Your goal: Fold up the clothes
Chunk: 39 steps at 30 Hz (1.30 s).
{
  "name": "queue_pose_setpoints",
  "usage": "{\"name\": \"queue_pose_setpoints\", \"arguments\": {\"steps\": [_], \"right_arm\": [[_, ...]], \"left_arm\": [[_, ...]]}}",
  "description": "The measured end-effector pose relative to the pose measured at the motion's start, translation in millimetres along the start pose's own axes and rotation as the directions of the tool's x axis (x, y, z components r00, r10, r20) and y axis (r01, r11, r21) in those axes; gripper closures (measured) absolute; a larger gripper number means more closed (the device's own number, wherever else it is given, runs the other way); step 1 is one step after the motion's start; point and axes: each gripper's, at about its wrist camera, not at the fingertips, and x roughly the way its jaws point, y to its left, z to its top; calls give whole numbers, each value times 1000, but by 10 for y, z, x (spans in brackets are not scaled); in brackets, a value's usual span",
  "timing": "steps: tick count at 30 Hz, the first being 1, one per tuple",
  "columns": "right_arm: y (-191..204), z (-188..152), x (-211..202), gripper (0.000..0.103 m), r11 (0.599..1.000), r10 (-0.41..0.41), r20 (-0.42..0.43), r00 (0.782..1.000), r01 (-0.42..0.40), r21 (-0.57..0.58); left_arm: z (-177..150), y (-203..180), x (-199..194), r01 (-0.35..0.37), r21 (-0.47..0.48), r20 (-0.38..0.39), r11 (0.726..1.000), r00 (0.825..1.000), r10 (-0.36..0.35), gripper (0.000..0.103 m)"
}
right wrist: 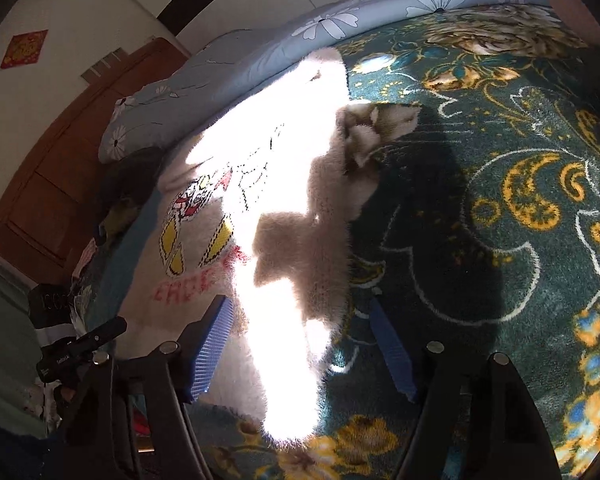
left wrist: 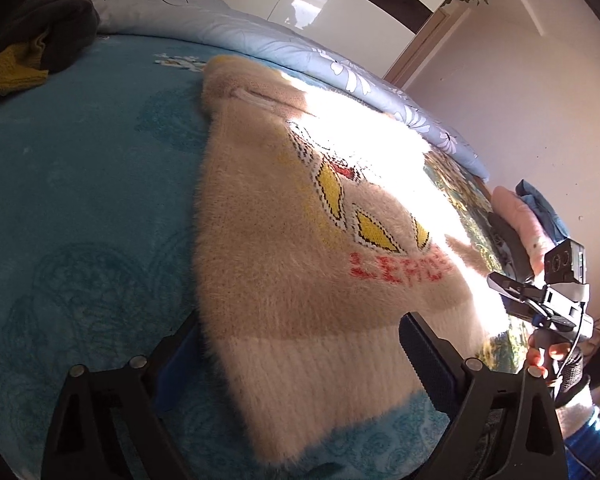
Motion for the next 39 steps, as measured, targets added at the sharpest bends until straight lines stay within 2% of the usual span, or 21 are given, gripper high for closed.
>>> {"name": "queue_pose_setpoints", "arguments": {"steps": [3,7,9,13,14,15,17,19,20,28,31,35,39], "right_arm": [[-43,-51,5,39,998,42,13,999,-43,36],[-144,-55,8,66,991,87,17,996,-89,101],[-160,-54,18,71,989,93,17,996,-94,111],[-131,-26,94,80,985,123,9,992,-123,117],[-109,-14,129,80,986,121,2,993,-120,111],[-100,-9,132,80,987,117,2,993,-116,112],[-81,2,137,87,988,109,2,994,-108,114],[-62,3,113,91,987,109,7,994,-109,118],[-40,-3,85,92,987,112,12,994,-113,113],[560,-93,-151,94,985,170,-23,985,-171,-31],[764,-158,-201,93,976,201,-34,979,-203,-78],[833,-108,-206,94,972,225,-34,974,-227,-63],[828,27,-345,94,966,255,26,967,-254,-40]], "left_arm": [[0,87,-36,12,-41,10,999,1000,-11,25],[12,267,-86,95,-131,20,987,995,-93,29],[48,324,-77,125,-158,19,980,992,-124,30],[74,350,-57,139,-194,25,971,990,-136,31],[80,365,-40,138,-213,23,967,990,-136,39],[77,395,-13,133,-241,15,961,991,-133,62],[65,474,30,133,-303,4,944,990,-138,92],[35,593,16,161,-366,15,917,986,-167,93],[35,599,-22,157,-367,21,917,987,-161,93],[222,597,-698,146,-247,98,958,987,-125,94],[163,668,-740,141,-238,53,961,990,-132,93],[104,696,-697,232,-230,12,945,972,-236,93],[187,602,-687,264,-170,-58,949,959,-277,93]]}}
